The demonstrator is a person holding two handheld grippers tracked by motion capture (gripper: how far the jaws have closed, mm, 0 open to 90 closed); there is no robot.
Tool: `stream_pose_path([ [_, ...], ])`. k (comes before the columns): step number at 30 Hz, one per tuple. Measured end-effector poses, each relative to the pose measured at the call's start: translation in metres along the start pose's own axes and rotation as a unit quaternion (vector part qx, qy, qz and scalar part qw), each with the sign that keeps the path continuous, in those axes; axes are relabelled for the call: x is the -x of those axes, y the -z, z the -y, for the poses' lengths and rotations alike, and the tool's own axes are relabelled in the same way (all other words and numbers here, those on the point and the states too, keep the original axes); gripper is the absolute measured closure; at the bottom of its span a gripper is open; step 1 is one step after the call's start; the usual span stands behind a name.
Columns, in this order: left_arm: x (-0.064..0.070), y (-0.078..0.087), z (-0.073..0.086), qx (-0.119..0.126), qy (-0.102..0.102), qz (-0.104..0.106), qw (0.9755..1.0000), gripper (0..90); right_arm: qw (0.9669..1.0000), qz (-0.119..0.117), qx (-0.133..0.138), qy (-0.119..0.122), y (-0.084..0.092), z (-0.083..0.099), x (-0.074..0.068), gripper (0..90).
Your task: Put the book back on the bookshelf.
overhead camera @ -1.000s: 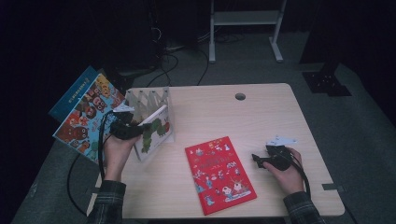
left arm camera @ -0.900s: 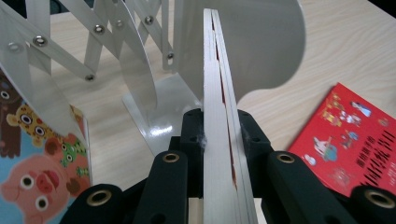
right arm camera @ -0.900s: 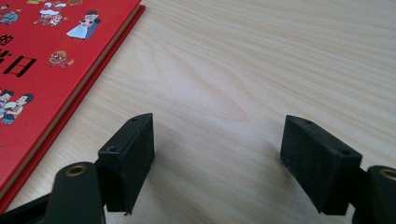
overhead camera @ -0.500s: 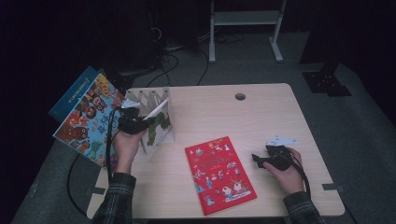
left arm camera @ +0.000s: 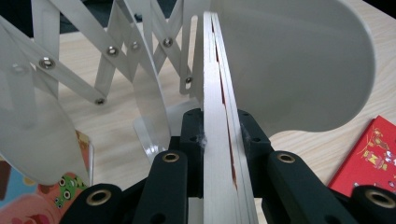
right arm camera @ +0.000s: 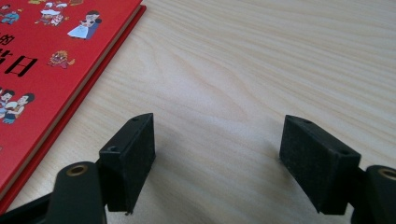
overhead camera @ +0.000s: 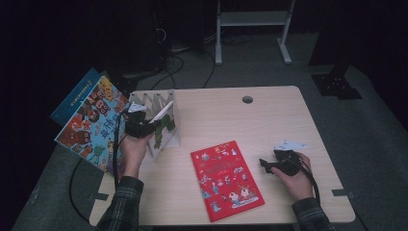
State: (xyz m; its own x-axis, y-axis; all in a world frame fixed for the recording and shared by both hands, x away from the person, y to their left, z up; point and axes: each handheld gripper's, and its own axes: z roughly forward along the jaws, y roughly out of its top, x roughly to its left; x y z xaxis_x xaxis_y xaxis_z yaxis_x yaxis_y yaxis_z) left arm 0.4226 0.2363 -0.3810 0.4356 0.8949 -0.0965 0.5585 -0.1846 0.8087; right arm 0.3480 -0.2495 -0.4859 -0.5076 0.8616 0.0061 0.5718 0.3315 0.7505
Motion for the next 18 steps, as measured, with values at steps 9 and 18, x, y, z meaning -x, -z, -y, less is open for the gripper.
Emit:
stream_pose_path([
  [9,-0.0044,-0.0048,0.0054,-0.016,0.008,0.005,0.9998,74.1,1.0000,-0.001,0.000,0.000,-0.0001,-0.0001,-0.0005,25.7],
  [18,-0.0011,0.0031,0.0100,-0.038,-0.013,0.001,0.9992,52.2,1.0000,-0.004,0.000,0.003,0.0000,0.0001,-0.0012,25.8],
])
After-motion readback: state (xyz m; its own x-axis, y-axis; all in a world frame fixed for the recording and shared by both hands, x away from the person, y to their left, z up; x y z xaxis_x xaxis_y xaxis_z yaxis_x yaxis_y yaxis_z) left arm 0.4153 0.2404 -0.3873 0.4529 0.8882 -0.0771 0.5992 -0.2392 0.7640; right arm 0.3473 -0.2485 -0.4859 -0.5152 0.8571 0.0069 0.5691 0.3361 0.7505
